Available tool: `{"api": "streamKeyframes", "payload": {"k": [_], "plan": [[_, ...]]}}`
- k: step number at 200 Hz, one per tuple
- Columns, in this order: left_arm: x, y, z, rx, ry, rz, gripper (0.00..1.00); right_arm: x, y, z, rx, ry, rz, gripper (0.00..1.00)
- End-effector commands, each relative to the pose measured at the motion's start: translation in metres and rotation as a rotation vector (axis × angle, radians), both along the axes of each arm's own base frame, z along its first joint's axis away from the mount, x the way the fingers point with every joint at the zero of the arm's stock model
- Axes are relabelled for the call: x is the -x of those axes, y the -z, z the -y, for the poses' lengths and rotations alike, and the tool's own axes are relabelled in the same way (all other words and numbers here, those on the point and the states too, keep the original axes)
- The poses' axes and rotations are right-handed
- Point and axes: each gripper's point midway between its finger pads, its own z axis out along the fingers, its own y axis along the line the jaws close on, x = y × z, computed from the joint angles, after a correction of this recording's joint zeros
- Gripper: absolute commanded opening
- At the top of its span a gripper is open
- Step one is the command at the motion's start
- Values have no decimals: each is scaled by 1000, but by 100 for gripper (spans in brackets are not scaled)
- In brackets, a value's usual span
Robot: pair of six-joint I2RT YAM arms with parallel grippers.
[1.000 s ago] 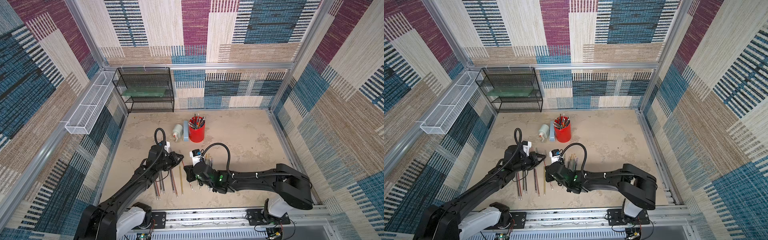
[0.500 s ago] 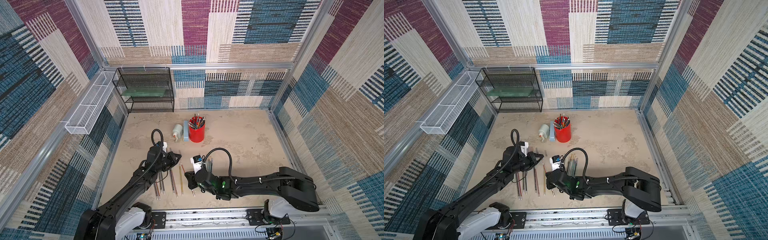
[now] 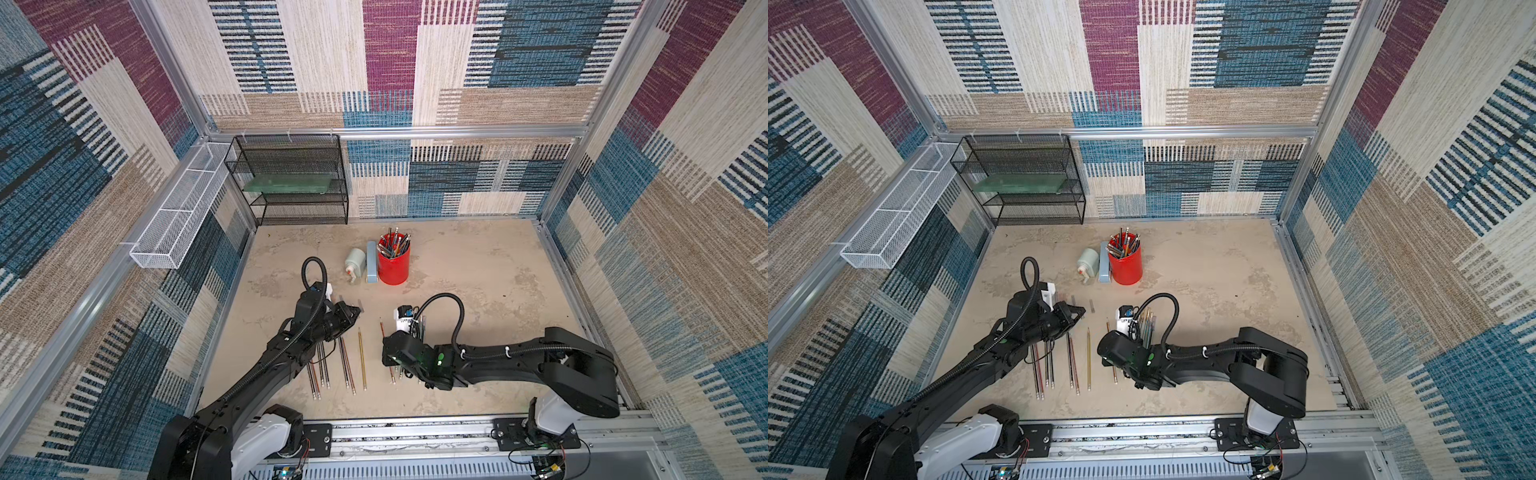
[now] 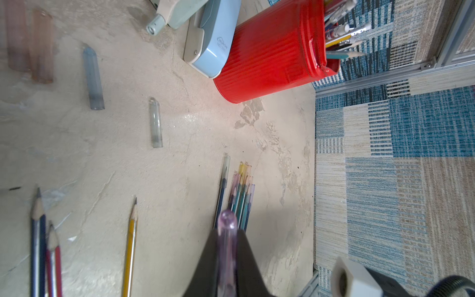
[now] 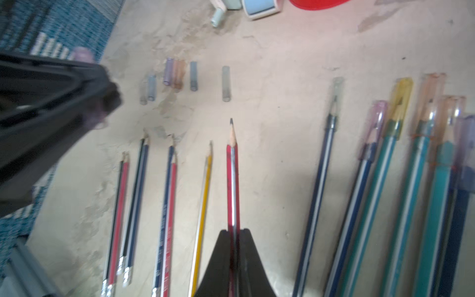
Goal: Remove the protective cover of the pencils
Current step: Place the pencil at the center of the board.
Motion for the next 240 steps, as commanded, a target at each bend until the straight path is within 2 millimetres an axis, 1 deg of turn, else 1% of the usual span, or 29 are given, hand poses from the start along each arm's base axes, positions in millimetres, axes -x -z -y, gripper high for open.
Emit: {"api": "streamKeyframes", "payload": {"k": [1, 11, 28, 51, 64, 116, 156, 178, 199, 240], "plan": [[-2, 1, -3, -37, -1, 7, 8, -4, 20, -3, 32, 10, -79, 0], [-2, 0, -3, -41, 0, 6, 8, -7, 30, -6, 52, 8, -107, 0], [-2, 2, -4, -46, -3, 3, 8, -6, 45, -15, 62, -20, -149, 0], [-3, 2, -4, -48, -5, 2, 8, -3, 56, -28, 54, -53, -183, 0], [-3, 2, -4, -46, -1, 4, 8, -1, 60, -32, 56, -61, -193, 0], [-2, 2, -2, -41, 5, 1, 7, 0, 65, -35, 60, -64, -207, 0], [-1, 1, -2, -37, 6, 3, 7, 6, 63, -42, 47, -78, -208, 0], [-1, 1, -3, -36, 4, 3, 7, 8, 64, -47, 52, -87, -210, 4], [-1, 1, -2, -35, 6, 3, 7, 9, 64, -49, 54, -87, -213, 6], [0, 0, -2, -34, 6, 5, 7, 10, 64, -49, 54, -87, -212, 16]]}}
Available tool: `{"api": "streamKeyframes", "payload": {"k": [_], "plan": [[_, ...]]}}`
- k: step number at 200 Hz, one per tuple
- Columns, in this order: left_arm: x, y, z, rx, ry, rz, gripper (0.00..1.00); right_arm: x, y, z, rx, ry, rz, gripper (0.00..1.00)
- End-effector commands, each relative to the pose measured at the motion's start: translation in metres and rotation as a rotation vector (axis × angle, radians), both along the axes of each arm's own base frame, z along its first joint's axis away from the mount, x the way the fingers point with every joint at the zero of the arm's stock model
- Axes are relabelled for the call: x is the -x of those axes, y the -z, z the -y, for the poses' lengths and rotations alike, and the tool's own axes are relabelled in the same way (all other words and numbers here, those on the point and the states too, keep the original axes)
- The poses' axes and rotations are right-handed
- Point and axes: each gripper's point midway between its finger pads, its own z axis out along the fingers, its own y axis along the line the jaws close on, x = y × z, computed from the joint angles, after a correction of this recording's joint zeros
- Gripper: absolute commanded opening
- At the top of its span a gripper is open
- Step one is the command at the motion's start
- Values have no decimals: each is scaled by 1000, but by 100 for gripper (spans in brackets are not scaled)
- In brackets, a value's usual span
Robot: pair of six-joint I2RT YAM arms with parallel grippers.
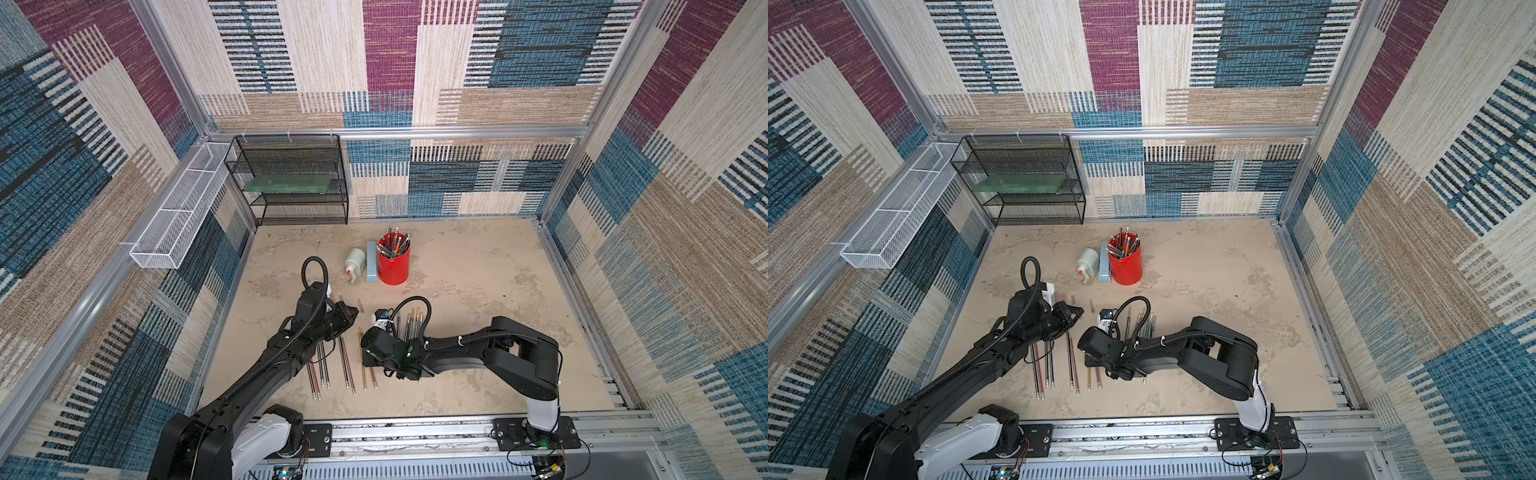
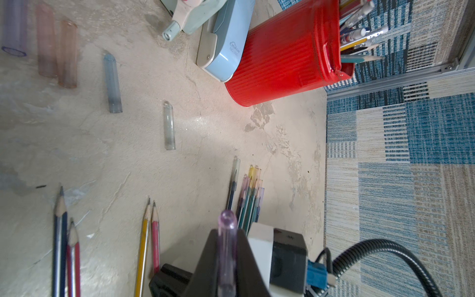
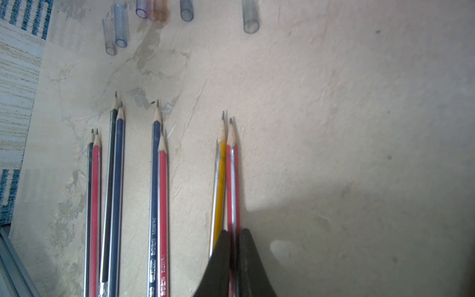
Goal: Remove the protective cover of the pencils
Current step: Place the pencil at the center of the board, then place the protective sleeve at the center of the board.
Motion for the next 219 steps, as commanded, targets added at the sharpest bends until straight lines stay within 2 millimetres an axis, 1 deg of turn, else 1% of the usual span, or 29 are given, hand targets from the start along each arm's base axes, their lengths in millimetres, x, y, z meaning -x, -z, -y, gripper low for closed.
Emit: {"api": "streamKeyframes", "payload": {"k": [1, 26, 58, 70, 84, 107, 127, 156, 171, 190, 199, 219], "plan": [[0, -3, 1, -3, 16, 21, 7, 7, 11, 9, 49, -5, -37, 16], [-1, -4, 1, -4, 14, 22, 7, 8, 10, 7, 43, -8, -37, 22], [-1, -4, 1, -5, 16, 23, 7, 8, 8, 5, 41, -16, -33, 24], [-1, -3, 1, -10, 15, 21, 7, 7, 4, 6, 39, -15, -25, 25], [-2, -1, 1, -19, 16, 18, 8, 5, -5, 7, 34, -12, -4, 26], [-5, 2, 2, -36, 27, 0, 7, 0, -24, 13, 20, 2, 41, 29], [-9, 7, 6, -45, 40, -19, 7, -4, -40, 25, 21, 35, 83, 31], [-17, 18, 19, -78, 79, -54, 7, -12, -54, 54, 42, 115, 126, 33], [-22, 23, 30, -96, 107, -70, 6, -16, -53, 71, 54, 155, 127, 34], [-31, 33, 43, -121, 143, -96, 5, -21, -50, 88, 59, 193, 120, 34], [-36, 38, 45, -140, 145, -111, 5, -22, -49, 92, 61, 203, 118, 34], [-47, 53, 42, -211, 127, -158, 4, -23, -45, 99, 72, 215, 113, 35]]}}
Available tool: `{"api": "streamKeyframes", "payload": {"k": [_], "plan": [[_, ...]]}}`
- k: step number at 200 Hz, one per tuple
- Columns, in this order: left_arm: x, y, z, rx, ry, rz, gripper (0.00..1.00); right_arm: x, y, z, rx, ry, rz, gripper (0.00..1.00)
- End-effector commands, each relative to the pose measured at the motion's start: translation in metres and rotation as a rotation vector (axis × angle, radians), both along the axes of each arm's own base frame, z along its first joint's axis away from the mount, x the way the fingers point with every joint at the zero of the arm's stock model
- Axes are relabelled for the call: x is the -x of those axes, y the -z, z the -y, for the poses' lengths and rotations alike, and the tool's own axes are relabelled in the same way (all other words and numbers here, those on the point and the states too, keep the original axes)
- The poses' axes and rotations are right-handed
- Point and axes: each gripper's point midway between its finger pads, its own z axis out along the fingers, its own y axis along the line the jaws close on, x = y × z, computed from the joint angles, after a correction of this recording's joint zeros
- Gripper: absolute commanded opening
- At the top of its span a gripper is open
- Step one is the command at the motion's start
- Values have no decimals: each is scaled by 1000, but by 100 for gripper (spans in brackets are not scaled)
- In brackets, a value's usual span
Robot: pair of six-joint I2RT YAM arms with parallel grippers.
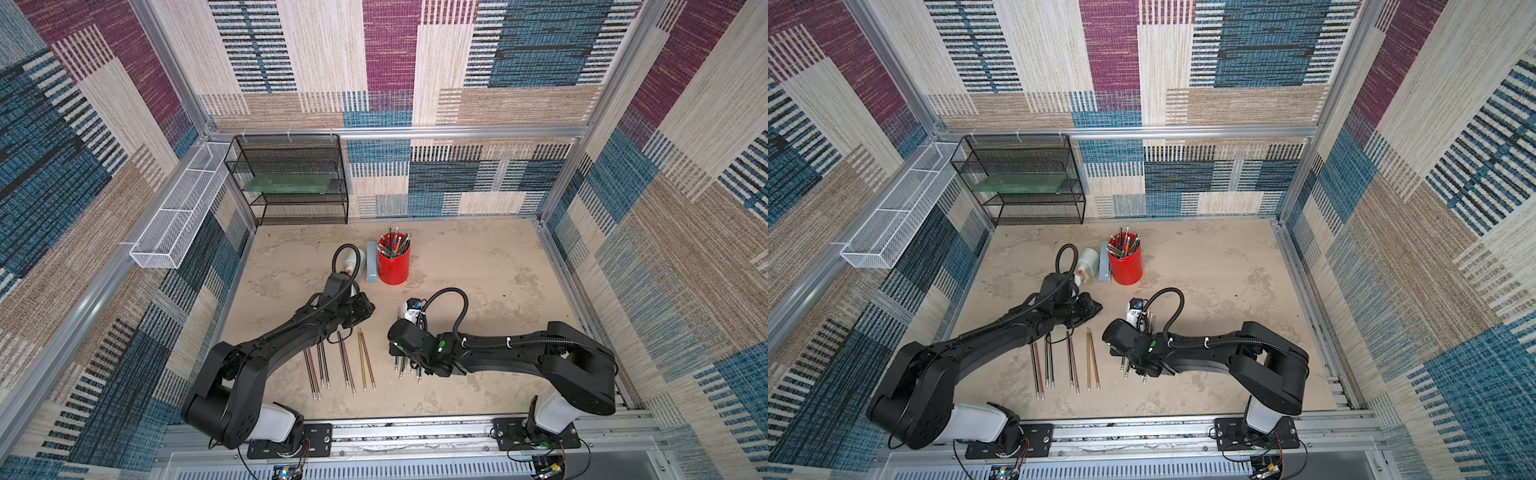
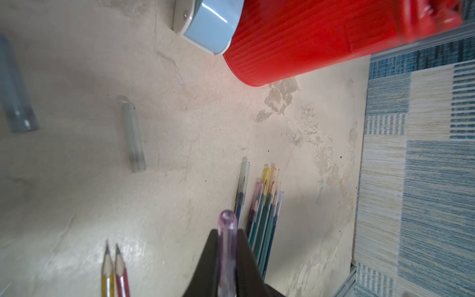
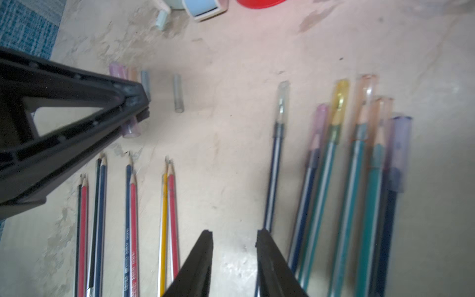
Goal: Remove the protective cover of the pencils
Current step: Place the protective sleeve at the center of the board.
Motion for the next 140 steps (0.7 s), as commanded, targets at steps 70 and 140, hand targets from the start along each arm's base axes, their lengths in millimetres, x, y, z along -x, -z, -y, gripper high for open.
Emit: {"api": "streamKeyframes", "payload": {"k": [70, 140], "plan": [[-37, 51, -6, -243, 6, -126, 2, -6, 10, 10, 31, 32, -9, 35], [-40, 63, -20, -339, -26, -165, 2, -8, 16, 12, 30, 30, -24, 35]]}}
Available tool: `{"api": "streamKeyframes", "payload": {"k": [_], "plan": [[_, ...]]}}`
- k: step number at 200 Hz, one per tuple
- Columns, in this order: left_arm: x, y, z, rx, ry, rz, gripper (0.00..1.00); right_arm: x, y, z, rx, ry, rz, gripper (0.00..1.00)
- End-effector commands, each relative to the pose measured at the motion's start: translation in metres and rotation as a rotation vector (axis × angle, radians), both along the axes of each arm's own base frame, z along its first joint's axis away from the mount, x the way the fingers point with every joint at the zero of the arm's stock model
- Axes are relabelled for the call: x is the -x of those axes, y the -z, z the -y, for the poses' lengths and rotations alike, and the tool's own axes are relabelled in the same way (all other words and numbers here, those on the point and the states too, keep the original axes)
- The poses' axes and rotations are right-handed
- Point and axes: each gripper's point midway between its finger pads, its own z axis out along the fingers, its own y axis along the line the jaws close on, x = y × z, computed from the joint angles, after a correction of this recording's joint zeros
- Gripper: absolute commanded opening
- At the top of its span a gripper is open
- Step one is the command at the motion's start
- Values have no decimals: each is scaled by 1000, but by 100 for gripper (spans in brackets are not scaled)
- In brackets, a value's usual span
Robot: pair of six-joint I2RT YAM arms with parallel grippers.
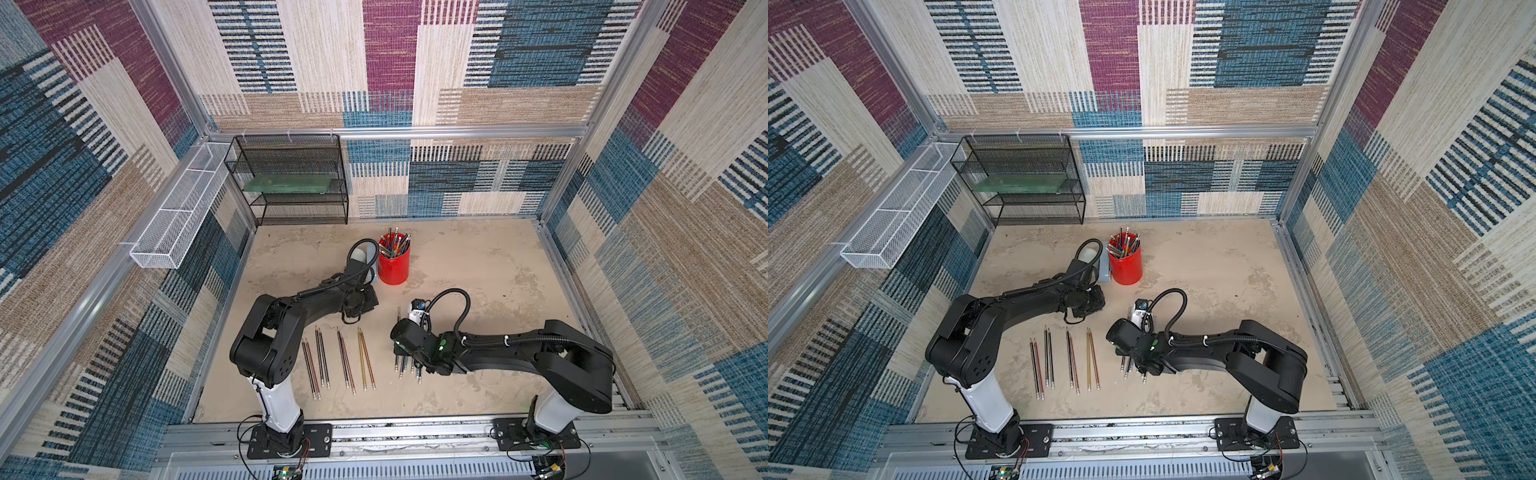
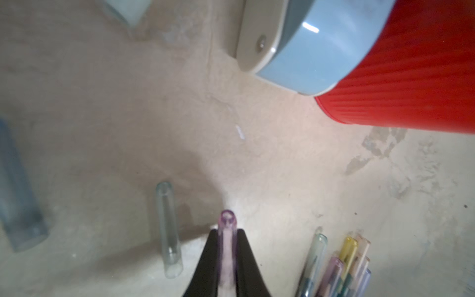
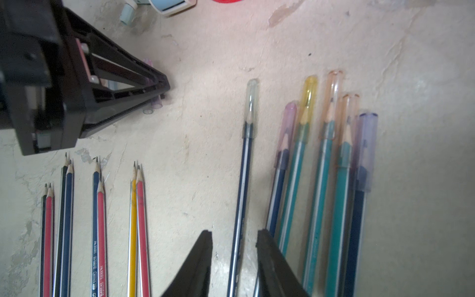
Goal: Remove the protective cover of the pencils
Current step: Place the protective sleeve at the center of the board.
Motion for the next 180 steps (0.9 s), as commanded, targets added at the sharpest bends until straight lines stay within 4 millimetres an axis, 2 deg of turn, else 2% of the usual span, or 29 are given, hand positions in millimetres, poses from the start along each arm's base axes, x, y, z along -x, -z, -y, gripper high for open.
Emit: {"api": "streamKeyframes", "payload": {"k": [1, 60, 117, 180], "plan": [[1, 4, -10, -67, 3, -8, 2, -1, 2, -2, -10, -2, -1, 35], [0, 9, -12, -92, 4, -29, 2, -2, 2, -1, -10, -1, -4, 35], [3, 8, -23, -145, -18, -42, 2, -2, 1, -2, -13, -4, -3, 35], [5, 5, -26, -160, -19, -44, 2, -2, 4, -3, -6, -7, -8, 35]]}}
